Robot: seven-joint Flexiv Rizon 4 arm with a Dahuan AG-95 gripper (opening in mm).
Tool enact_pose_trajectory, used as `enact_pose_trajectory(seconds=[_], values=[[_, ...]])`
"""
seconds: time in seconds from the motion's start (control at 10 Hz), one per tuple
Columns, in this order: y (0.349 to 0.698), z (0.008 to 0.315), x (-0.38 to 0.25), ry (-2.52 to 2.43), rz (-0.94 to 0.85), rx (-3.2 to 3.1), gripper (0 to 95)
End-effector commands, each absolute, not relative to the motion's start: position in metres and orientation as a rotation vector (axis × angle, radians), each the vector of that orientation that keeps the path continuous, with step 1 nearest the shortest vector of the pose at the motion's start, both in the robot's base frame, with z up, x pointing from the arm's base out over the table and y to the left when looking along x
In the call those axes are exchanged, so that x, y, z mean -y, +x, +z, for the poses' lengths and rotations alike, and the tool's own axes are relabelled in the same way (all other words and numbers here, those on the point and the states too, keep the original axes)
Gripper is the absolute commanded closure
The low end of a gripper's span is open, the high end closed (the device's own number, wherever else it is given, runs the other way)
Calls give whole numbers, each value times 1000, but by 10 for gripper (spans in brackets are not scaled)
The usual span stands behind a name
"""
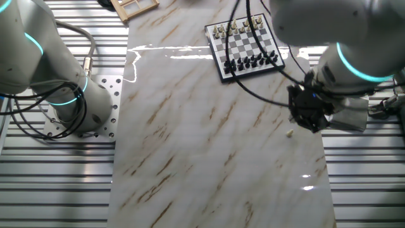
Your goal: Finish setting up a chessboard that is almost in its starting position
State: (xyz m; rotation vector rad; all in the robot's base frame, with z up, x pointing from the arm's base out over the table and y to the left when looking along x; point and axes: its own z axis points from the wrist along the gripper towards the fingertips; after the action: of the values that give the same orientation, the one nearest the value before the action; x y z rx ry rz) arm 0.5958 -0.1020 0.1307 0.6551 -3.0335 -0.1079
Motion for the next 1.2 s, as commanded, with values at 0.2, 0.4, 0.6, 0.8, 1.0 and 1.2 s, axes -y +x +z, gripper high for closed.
enact_pose_trajectory(seconds=[0.2, 0.4, 0.6, 0.8, 1.0, 1.2], values=[[616, 115, 109, 690, -135, 3028, 950], [623, 110, 106, 701, -157, 3028, 570], [629, 104, 96, 693, -167, 3035, 380], [632, 100, 90, 698, -163, 3037, 380], [633, 100, 88, 702, -162, 3033, 380], [633, 99, 87, 705, -157, 3030, 570]])
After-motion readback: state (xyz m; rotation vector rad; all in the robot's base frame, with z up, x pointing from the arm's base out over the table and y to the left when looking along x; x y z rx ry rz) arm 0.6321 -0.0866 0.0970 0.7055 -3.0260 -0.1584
